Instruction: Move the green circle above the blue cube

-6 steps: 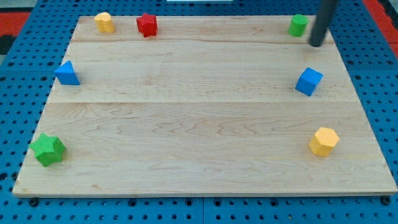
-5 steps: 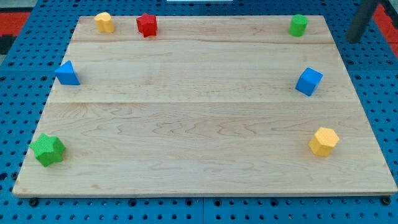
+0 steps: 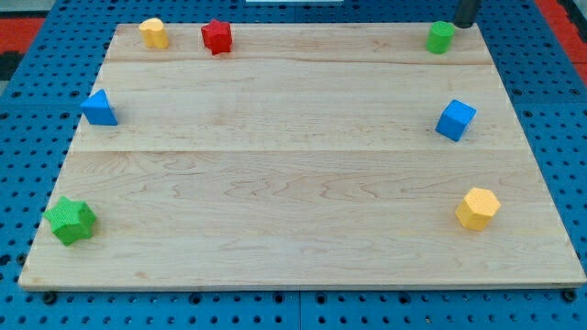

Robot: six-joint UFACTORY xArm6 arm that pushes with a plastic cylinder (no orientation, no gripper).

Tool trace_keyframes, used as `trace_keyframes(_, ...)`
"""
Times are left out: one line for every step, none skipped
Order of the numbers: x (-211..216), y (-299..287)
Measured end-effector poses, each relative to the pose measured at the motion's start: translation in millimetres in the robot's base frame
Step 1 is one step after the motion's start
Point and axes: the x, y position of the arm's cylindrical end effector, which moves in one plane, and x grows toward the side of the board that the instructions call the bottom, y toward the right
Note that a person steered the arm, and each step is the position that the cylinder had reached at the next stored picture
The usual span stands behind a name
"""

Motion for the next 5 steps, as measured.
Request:
trace_keyframes(1.0, -22.9)
trace_keyframes(23.9, -27.5)
trace_keyframes(68.5, -48.7)
trace_keyframes(91.5, -66.4)
trace_keyframes(92.6, -67.6)
